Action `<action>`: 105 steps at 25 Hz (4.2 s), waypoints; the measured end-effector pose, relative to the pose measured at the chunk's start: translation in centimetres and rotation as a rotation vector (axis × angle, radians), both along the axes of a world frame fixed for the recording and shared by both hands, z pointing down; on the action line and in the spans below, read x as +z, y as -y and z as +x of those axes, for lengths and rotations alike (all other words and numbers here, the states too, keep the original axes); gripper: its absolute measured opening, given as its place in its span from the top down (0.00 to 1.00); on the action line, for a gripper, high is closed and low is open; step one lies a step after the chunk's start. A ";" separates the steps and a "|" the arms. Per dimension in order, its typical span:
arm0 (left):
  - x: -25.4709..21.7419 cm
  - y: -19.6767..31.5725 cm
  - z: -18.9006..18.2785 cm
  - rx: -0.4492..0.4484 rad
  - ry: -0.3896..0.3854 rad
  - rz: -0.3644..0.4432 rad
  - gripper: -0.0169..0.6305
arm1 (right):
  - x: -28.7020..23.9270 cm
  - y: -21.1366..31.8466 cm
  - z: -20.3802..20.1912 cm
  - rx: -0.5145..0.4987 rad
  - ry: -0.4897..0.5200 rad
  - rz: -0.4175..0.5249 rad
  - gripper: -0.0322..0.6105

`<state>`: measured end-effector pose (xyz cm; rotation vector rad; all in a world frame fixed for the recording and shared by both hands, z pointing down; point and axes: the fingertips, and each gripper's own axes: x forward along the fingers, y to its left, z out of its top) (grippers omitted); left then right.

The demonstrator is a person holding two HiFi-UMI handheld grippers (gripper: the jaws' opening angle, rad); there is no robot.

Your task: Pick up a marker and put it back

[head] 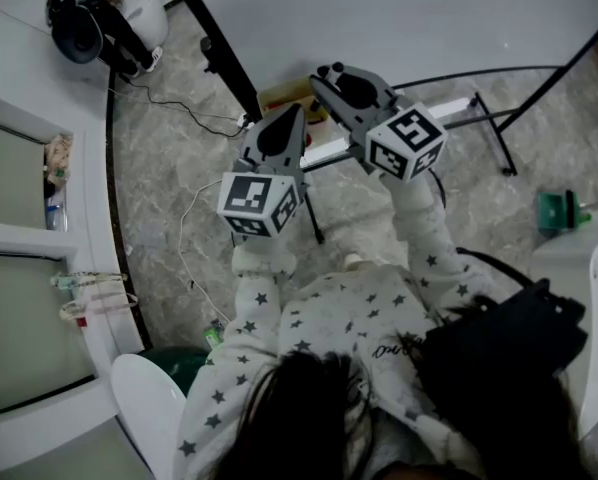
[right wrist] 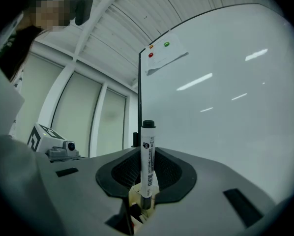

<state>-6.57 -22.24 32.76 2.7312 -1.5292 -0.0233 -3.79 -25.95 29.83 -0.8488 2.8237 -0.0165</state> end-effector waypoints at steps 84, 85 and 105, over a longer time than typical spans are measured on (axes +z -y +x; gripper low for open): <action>-3.7 -4.2 2.2 0.160 -0.016 0.030 0.97 | -0.7 -6.8 1.7 0.081 -0.086 0.025 0.94; -3.8 -4.3 2.2 0.164 -0.017 0.032 0.97 | -0.7 -6.8 1.7 0.081 -0.086 0.025 0.94; -4.0 -4.6 1.2 0.151 -0.014 0.032 0.97 | -0.2 -7.0 0.7 0.071 -0.102 0.017 0.94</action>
